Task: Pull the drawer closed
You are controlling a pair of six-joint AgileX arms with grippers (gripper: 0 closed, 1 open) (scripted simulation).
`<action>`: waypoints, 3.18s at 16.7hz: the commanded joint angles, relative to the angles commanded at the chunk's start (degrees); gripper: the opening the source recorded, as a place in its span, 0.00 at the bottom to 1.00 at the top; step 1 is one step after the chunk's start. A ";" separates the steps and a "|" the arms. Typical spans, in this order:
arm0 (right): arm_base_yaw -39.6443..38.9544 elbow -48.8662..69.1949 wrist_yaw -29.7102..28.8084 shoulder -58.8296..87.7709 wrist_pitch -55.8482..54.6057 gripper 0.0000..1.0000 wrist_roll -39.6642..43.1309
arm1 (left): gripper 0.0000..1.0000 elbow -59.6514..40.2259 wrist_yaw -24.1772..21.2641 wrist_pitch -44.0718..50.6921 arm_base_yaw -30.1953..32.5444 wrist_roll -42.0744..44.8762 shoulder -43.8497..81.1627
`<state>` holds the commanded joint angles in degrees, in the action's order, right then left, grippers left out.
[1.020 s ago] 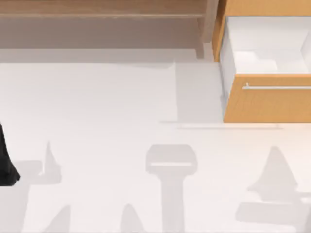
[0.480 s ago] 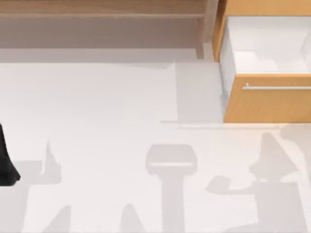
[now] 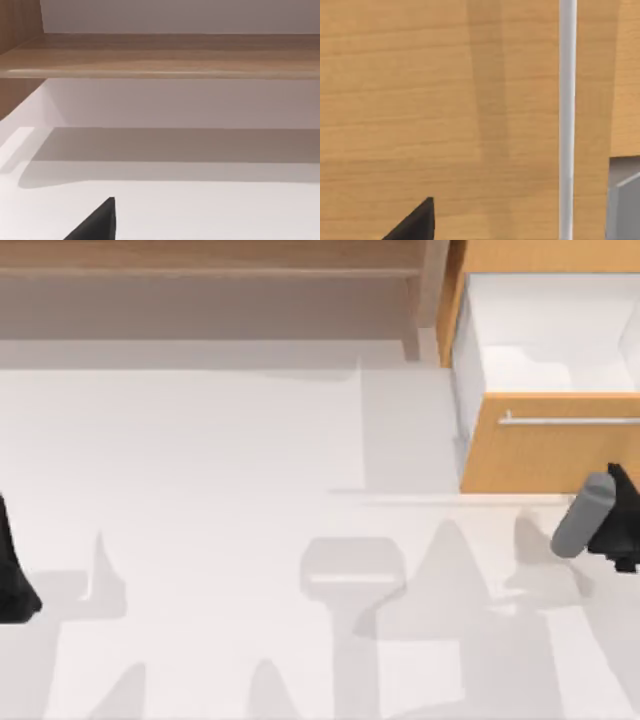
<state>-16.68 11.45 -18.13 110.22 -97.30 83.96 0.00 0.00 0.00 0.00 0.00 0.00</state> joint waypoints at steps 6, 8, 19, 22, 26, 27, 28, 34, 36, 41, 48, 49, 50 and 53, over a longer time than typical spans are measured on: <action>-3.18 0.87 -3.57 3.09 -3.37 1.00 5.13 | 1.00 0.00 0.00 0.00 0.00 0.00 0.00; -2.97 0.67 -3.46 3.25 -3.21 1.00 5.06 | 1.00 0.00 0.00 0.00 0.00 0.00 0.00; -0.98 6.27 -1.38 4.03 1.04 1.00 5.15 | 1.00 0.00 0.00 0.00 0.00 0.00 0.00; -0.98 6.27 -1.38 4.03 1.04 0.77 5.15 | 1.00 0.00 0.00 0.00 0.00 0.00 0.00; -0.98 6.27 -1.38 4.03 1.04 0.47 5.15 | 1.00 0.00 0.00 0.00 0.00 0.00 0.00; -0.98 6.27 -1.38 4.03 1.04 0.40 5.15 | 1.00 0.00 0.00 0.00 0.00 0.00 0.00; -0.98 6.27 -1.38 4.03 1.04 0.32 5.15 | 1.00 0.00 0.00 0.00 0.00 0.00 0.00; -0.98 6.27 -1.38 4.03 1.04 0.00 5.15 | 1.00 0.00 0.00 0.00 0.00 0.00 0.00; -0.98 6.27 -1.38 4.03 1.04 0.00 5.15 | 1.00 0.00 0.00 0.00 0.00 0.00 0.00; -1.07 6.19 -1.41 4.15 1.21 0.00 4.97 | 1.00 0.00 0.00 0.00 0.00 0.00 0.00; 1.17 14.33 0.85 6.51 6.58 0.00 5.09 | 1.00 0.00 0.00 0.00 0.00 0.00 0.00; 1.65 15.97 1.30 7.06 7.77 0.00 5.09 | 1.00 0.00 0.00 0.00 0.00 0.00 0.00; 2.09 17.48 1.72 7.56 8.85 0.00 5.08 | 1.00 0.00 0.00 0.00 0.00 0.00 0.00; 2.92 20.32 2.52 8.50 10.90 0.00 5.05 | 1.00 0.00 0.00 0.00 0.00 0.00 0.00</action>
<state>-13.75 31.77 -15.61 118.73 -86.40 89.01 0.00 0.00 0.00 0.00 0.00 0.00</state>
